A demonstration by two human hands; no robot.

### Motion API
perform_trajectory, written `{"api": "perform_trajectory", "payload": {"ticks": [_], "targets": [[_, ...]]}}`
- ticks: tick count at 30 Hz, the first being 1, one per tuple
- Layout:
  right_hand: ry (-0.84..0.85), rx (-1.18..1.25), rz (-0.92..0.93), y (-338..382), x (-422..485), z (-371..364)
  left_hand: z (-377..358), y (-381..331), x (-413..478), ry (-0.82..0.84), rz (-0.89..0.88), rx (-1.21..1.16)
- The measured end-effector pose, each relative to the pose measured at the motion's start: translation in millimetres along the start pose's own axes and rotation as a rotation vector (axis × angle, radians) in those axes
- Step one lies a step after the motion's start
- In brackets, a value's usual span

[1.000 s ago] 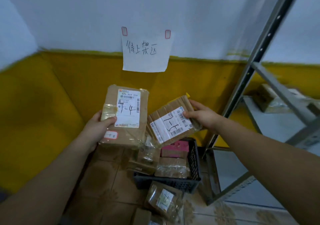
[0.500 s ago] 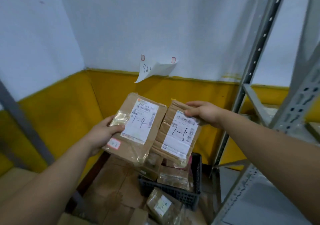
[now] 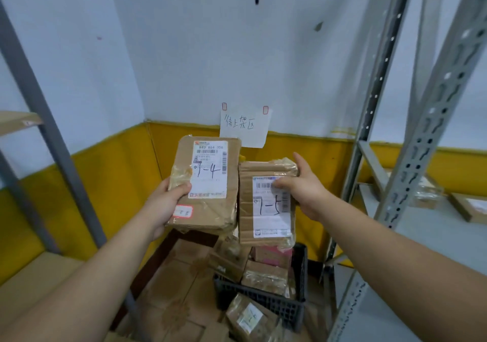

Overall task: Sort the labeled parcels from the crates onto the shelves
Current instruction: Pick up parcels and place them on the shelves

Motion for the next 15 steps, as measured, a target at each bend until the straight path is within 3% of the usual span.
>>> {"api": "perform_trajectory", "payload": {"ticks": [5, 10, 15], "targets": [[-0.284, -0.037, 0.105, 11.2, -36.2, 0.1, 25.5, -7.4, -13.5, 0.011, -0.014, -0.055], [-0.074, -0.071, 0.191, -2.7, -76.6, -16.5, 36.0, -9.5, -19.8, 0.086, -0.045, -0.085], [-0.210, -0.090, 0.187, -17.2, -120.3, 21.9, 9.3, -1.8, -40.6, 0.214, -0.078, -0.124]]}}
Point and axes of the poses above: each hand's wrist, its own x-axis towards the middle knuckle, its own z-axis out of the back of the hand, y = z × x, the point moved 8 cm from there along x, towards the middle knuckle, and after that the axes turned 7 degrees about -y, right-handed, at the moved point
